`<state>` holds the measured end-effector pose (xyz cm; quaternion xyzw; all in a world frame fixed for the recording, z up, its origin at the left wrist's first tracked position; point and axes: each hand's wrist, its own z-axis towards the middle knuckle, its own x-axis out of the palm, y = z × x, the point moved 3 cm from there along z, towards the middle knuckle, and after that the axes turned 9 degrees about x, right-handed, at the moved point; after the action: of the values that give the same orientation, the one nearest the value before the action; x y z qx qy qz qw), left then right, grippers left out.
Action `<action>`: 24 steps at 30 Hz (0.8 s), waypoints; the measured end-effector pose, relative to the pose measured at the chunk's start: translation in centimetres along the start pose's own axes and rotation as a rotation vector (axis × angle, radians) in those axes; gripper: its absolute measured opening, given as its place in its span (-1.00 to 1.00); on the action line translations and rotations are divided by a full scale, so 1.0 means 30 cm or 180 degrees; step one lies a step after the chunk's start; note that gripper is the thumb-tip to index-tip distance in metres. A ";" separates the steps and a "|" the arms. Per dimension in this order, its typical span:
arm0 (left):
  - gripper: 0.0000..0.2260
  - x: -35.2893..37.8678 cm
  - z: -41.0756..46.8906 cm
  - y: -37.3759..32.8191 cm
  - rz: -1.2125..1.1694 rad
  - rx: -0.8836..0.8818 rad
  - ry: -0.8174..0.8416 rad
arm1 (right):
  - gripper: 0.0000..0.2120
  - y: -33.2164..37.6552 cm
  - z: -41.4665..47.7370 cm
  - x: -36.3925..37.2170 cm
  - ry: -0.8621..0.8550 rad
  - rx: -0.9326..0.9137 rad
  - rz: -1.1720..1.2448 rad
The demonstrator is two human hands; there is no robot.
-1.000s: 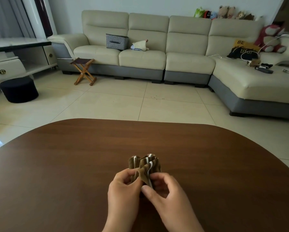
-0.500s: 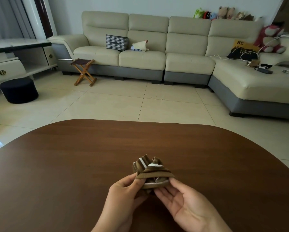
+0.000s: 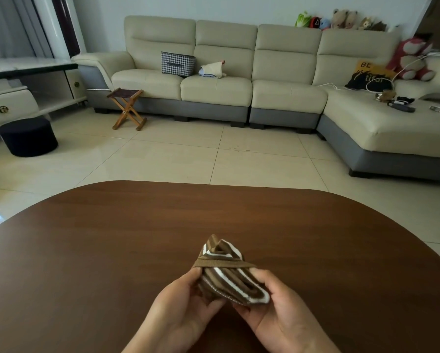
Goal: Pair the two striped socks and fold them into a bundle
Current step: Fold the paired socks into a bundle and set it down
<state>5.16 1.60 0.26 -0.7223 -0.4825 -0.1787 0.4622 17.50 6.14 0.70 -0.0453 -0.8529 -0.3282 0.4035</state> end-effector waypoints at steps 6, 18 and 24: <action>-0.66 0.011 0.012 0.011 -0.0235 -0.0089 0.0178 | -0.68 -0.003 0.004 0.000 -0.0038 -0.0029 -0.0345; -0.72 0.004 0.040 0.031 0.0250 0.0116 0.0742 | -0.79 -0.017 0.002 0.014 -0.0058 -0.0120 -0.0679; -0.69 0.007 0.035 0.018 0.0966 0.0343 0.1250 | -0.68 -0.001 0.003 0.009 0.0228 -0.0258 -0.0326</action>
<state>5.54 2.53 -0.39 -0.7121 -0.2784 -0.2182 0.6064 17.25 6.12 0.82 -0.0062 -0.8251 -0.3841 0.4143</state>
